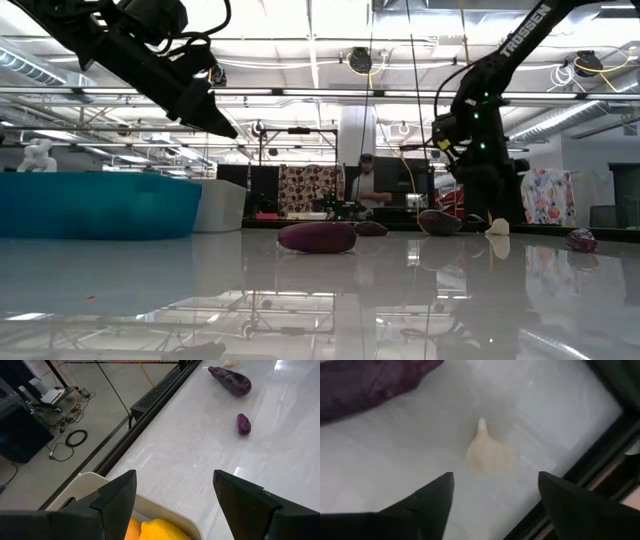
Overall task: Sort produce into baskets
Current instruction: Put the white garlic into the blue bin
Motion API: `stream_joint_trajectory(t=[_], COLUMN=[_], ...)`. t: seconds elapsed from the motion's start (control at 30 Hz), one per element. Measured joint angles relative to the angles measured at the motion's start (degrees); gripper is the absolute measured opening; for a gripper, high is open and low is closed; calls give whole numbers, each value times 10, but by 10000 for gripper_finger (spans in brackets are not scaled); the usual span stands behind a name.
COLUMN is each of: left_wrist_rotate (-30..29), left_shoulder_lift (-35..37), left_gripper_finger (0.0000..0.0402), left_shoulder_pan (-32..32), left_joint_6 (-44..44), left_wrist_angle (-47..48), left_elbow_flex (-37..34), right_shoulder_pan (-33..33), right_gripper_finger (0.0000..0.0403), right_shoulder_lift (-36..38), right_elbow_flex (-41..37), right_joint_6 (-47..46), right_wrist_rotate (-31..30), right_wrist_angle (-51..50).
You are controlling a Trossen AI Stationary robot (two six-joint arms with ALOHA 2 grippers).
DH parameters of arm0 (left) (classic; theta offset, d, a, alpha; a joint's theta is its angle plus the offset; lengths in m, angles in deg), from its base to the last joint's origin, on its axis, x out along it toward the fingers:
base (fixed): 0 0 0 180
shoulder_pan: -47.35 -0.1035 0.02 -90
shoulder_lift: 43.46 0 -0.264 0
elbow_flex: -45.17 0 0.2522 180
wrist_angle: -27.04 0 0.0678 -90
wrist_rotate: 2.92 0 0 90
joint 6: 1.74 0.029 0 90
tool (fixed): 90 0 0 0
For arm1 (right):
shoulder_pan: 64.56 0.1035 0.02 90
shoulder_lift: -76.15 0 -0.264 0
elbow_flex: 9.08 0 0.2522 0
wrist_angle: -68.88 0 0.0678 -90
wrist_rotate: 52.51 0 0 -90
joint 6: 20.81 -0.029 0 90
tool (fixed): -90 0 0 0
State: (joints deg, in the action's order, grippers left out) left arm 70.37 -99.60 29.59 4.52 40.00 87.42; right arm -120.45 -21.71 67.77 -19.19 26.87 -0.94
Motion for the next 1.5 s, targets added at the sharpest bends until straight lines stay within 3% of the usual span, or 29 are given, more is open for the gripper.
stream_joint_trajectory(t=[0.2,0.47,0.9,1.33,1.5], left_wrist_rotate=[0,0,0,1,2], left_shoulder_lift=[0,0,0,0,0], left_gripper_finger=[271,271,271,271,271], left_shoulder_pan=[0,0,0,0,0], left_joint_6=[0,-2,-1,0,0], left_wrist_angle=[0,1,2,3,3], left_elbow_flex=[0,0,0,0,0], right_shoulder_pan=[4,9,4,1,1], right_gripper_finger=[322,314,246,137,116], right_shoulder_lift=[-47,-80,-81,-89,-89], right_elbow_flex=[6,31,31,31,31], right_joint_6=[22,38,38,58,72], right_wrist_rotate=[-10,-13,-10,-9,-8], right_wrist_angle=[1,-17,-15,-5,-12])
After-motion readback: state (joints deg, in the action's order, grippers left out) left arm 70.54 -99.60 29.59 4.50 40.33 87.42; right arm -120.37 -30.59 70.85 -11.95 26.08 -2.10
